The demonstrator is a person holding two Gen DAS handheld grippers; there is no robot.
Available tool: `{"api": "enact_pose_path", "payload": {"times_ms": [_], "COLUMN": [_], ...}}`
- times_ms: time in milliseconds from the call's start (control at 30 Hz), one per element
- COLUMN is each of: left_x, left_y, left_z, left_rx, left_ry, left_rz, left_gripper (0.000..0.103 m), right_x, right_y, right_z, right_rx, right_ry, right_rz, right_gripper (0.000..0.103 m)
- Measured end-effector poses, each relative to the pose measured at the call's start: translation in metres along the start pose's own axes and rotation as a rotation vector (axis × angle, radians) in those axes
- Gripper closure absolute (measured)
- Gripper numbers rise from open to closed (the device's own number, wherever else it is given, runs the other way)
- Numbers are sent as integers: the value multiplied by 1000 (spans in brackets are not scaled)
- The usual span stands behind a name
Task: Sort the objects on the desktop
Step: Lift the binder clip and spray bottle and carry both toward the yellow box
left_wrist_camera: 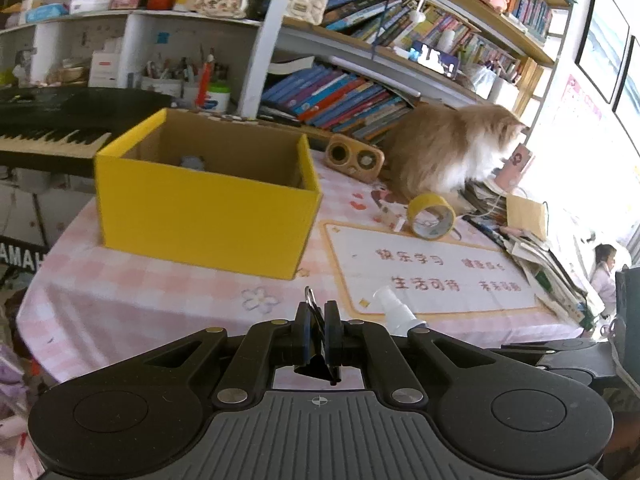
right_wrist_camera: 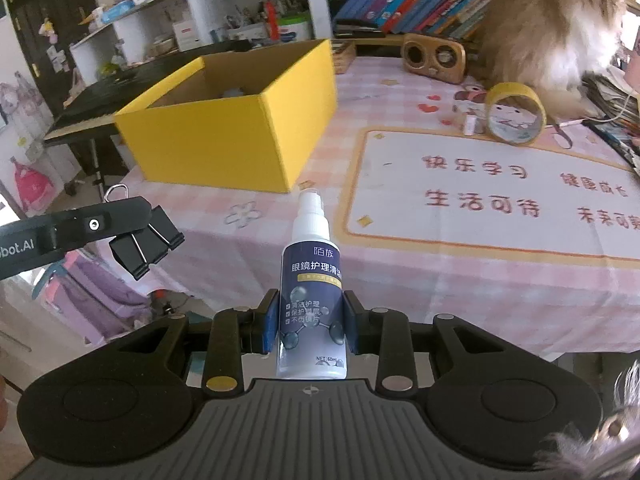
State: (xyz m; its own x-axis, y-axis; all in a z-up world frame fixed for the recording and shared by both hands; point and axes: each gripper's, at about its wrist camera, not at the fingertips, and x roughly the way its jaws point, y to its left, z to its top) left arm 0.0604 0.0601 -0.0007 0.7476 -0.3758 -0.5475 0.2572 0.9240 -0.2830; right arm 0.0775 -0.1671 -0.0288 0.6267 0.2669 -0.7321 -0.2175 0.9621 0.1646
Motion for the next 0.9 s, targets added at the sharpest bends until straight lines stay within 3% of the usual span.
{"api": "enact_pose_path", "payload": {"times_ms": [900], "left_x": [-46], "left_y": [56], "left_z": [-7], "left_rx": [-73], "left_ry": [-69], "left_rz": [75], "left_gripper": [98], "right_x": [7], "right_y": [78], "right_z": [3], "right_rx": [-126], "right_ry": [-8], "right_rz": [79], "right_gripper": [73]}}
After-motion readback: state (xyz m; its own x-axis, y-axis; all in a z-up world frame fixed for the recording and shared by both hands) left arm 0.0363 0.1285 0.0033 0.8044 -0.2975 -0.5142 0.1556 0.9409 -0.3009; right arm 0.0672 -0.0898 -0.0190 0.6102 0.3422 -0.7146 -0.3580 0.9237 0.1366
